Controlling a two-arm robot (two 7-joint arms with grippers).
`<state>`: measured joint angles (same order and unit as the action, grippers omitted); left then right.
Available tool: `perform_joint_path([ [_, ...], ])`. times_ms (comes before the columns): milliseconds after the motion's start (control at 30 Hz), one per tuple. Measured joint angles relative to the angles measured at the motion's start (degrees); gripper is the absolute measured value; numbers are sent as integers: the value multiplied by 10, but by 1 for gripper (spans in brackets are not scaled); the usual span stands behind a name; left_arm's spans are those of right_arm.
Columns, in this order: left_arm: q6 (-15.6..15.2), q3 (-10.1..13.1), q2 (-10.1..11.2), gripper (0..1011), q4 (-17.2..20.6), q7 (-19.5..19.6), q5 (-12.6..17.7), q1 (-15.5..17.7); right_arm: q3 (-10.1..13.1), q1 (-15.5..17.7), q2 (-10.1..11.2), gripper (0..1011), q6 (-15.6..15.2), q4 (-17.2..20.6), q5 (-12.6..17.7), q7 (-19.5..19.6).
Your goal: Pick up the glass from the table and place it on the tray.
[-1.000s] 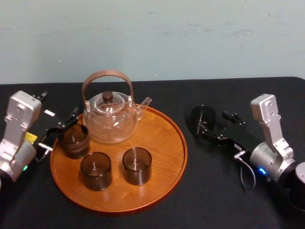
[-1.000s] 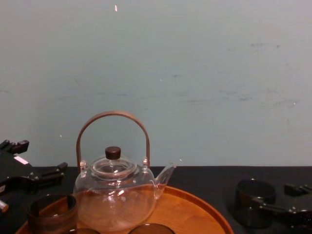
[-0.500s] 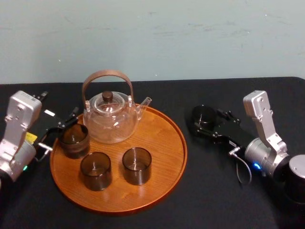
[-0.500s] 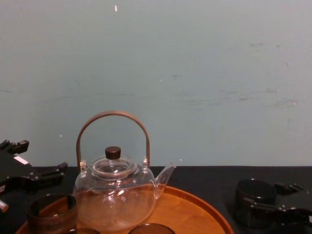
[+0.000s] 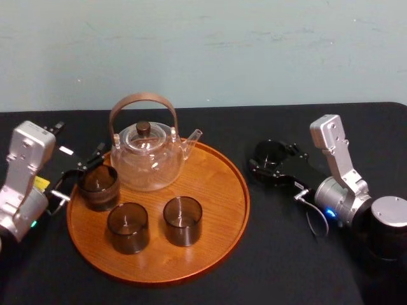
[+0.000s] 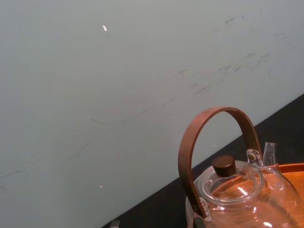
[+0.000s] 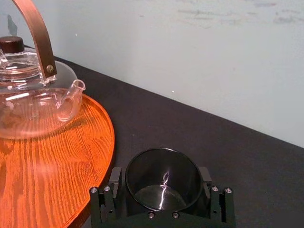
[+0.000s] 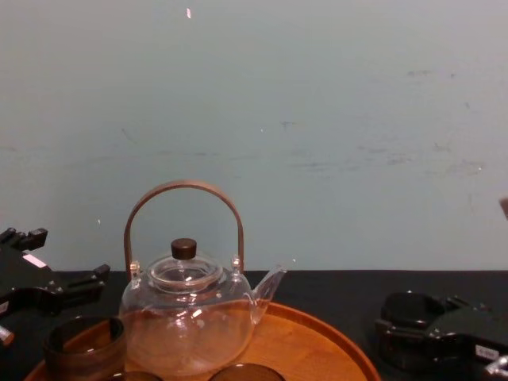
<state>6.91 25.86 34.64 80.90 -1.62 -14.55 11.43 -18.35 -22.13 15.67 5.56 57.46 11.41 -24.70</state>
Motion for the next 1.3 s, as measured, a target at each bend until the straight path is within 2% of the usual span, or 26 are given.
perform_joint_path([
  [400, 0, 0, 0, 1001, 0, 0, 0, 0, 1, 3, 2, 999, 0, 6, 0, 0],
  [600, 0, 0, 0, 1001, 0, 0, 0, 0, 2, 4, 2, 906, -1, 7, 0, 0],
  [1300, 0, 0, 0, 1002, 0, 0, 0, 0, 5, 6, 3, 905, 5, 9, 7, -3],
])
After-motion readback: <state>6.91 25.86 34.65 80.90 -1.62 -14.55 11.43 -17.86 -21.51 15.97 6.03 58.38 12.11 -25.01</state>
